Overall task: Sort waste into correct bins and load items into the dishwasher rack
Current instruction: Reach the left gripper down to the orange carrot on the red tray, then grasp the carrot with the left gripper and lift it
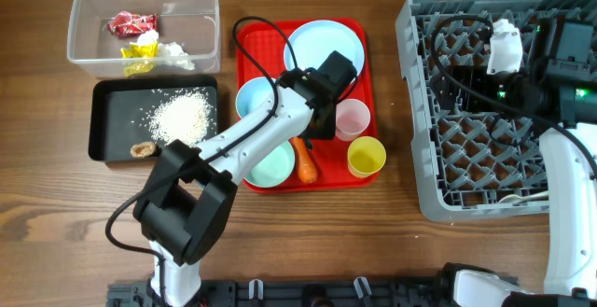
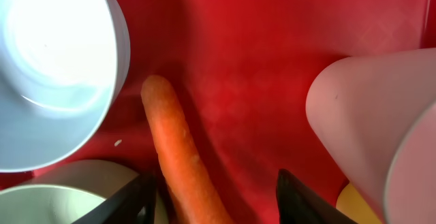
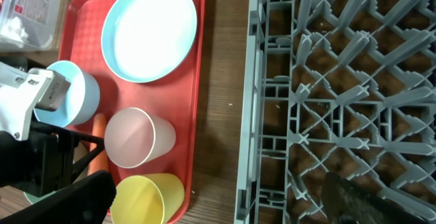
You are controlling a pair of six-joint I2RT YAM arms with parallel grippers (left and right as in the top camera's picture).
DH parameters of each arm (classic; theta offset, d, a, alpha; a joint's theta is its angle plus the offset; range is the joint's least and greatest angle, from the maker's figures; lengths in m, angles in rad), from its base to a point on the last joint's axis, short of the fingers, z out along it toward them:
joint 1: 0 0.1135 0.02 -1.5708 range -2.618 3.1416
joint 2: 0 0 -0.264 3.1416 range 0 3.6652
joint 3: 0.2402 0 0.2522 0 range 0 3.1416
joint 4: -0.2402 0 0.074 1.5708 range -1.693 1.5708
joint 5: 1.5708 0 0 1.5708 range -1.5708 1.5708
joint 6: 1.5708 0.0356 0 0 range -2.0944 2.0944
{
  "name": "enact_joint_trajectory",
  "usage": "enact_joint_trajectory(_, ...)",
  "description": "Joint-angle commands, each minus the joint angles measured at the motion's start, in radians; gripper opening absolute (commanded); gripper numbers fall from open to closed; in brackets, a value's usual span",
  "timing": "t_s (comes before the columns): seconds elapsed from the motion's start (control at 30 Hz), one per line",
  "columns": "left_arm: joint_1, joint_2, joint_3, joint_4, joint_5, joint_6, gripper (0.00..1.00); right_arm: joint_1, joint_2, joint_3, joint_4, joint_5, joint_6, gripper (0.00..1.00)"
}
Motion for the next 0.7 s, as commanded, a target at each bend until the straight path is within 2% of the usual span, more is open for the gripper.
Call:
enact_joint_trajectory(0.0, 0.005, 0.018, -0.011, 0.003, 0.002, -0.006, 0.54, 0.004, 0.006, 0.000, -0.001, 0.007, 0.010, 1.00)
enact_joint_trajectory(0.5, 0.005, 0.064, -0.011, -0.034, 0.005, -0.044, 0.64, 0.004, 0.006, 0.000, -0.005, 0.007, 0.011, 1.00)
enact_joint_trajectory(0.6, 0.005, 0.066, -0.011, -0.031, 0.005, -0.044, 0.63, 0.004, 0.006, 0.000, -0.005, 0.007, 0.010, 1.00)
enact_joint_trajectory(0.67, 0.005, 0.066, -0.011, -0.032, 0.013, -0.044, 0.59, 0.004, 0.006, 0.000, -0.005, 0.007, 0.010, 1.00)
